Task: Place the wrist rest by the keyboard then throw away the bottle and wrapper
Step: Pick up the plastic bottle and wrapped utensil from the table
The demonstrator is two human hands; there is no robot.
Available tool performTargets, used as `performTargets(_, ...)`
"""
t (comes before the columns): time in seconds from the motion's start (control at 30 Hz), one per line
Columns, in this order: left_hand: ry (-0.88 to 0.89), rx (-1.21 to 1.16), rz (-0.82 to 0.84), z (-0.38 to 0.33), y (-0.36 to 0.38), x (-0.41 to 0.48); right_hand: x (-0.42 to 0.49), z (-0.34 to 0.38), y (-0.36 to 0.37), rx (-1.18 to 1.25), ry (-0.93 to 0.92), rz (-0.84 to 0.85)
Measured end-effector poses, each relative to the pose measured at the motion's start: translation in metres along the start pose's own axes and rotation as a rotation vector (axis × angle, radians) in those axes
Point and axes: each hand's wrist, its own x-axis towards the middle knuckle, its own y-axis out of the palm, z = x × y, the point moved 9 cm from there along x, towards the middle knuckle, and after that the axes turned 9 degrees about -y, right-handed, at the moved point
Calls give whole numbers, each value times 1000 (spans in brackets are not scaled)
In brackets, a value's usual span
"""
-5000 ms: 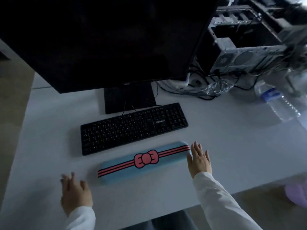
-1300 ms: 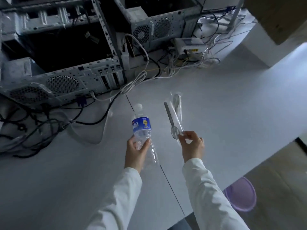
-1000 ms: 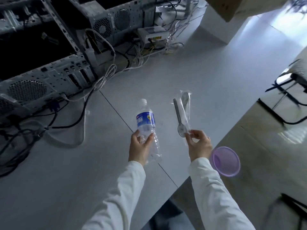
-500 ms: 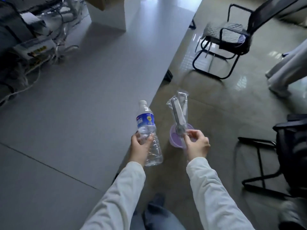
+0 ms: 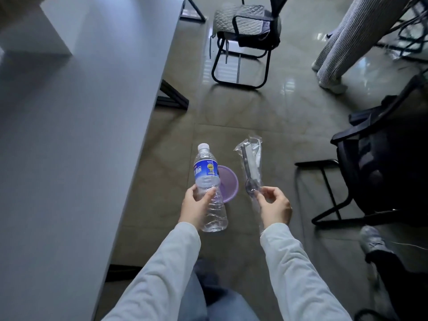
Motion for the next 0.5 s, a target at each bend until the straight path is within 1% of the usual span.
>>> performTargets(0.23, -49, 31, 63, -15, 9, 38, 19, -15, 24, 183, 178, -10)
performTargets(0.4, -111, 84, 63, -17, 8, 65, 33, -27, 45, 223, 245, 10)
performTargets(0.5, -155, 119, 74, -10, 15, 87, 47, -40, 58, 226, 287, 58)
